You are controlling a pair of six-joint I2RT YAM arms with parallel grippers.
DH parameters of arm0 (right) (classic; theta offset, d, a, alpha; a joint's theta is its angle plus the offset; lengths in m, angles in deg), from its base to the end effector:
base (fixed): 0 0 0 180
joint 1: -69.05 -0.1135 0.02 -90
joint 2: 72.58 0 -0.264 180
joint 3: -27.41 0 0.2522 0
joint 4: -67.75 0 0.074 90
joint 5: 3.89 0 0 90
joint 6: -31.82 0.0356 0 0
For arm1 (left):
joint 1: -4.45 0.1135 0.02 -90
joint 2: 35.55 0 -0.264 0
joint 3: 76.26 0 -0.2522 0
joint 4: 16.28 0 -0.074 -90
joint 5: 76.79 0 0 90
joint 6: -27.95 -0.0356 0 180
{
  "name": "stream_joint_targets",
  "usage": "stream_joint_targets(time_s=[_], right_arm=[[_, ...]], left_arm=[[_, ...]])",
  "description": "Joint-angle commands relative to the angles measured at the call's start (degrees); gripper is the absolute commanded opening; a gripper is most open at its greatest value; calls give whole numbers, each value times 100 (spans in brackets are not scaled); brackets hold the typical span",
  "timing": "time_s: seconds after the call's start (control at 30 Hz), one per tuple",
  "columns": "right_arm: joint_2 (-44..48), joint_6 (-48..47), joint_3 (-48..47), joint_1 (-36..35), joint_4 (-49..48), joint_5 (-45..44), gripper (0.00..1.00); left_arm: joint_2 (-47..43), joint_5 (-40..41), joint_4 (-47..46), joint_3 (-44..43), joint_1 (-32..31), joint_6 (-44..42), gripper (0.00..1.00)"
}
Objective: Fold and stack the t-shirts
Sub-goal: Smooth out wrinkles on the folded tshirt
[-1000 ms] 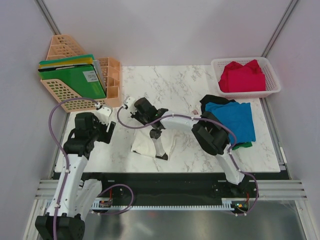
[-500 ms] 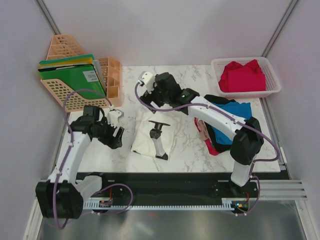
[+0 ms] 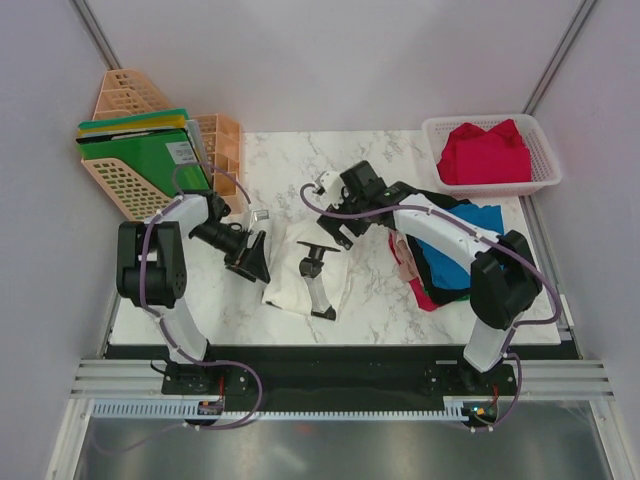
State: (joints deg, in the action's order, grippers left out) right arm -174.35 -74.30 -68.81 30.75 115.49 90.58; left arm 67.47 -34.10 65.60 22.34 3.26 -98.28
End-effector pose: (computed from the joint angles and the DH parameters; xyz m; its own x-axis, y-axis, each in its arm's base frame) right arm 0.3046 0.2441 0.2598 -0.4227 -0.6865 -0.5916 -0.8034 0.5859 -0.1059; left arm 0.2904 -0.0322 0.1824 -0.8773 0.4190 -0.2341 0.4475 0.5378 -0.7145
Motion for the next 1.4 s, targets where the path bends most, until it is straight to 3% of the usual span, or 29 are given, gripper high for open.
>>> stream_joint_targets(time_s=[0.0,0.17,0.3,0.53,0.83,1.37], right_arm=[[167,-137,-323,532,74,142,98],[-332,-304,-894,1280,792,1123,98],[-1457,-795,-1860,1851,2173,3317,98],[-2652,-1550,-2168,1967,3323,4544,98],[-3155,-1544,-2529,2020,3317,4334,98],[-3480,-1561,-2196,1932,3396,5231,98]], left_arm=[[280,-596,659,-119,14,-499,100],[209,-367,597,198,14,-473,100],[464,-393,571,286,14,-473,100],[719,-463,202,365,-4,-218,100],[1018,-455,133,58,-39,-43,100],[1264,-200,-562,-83,-707,801,100]])
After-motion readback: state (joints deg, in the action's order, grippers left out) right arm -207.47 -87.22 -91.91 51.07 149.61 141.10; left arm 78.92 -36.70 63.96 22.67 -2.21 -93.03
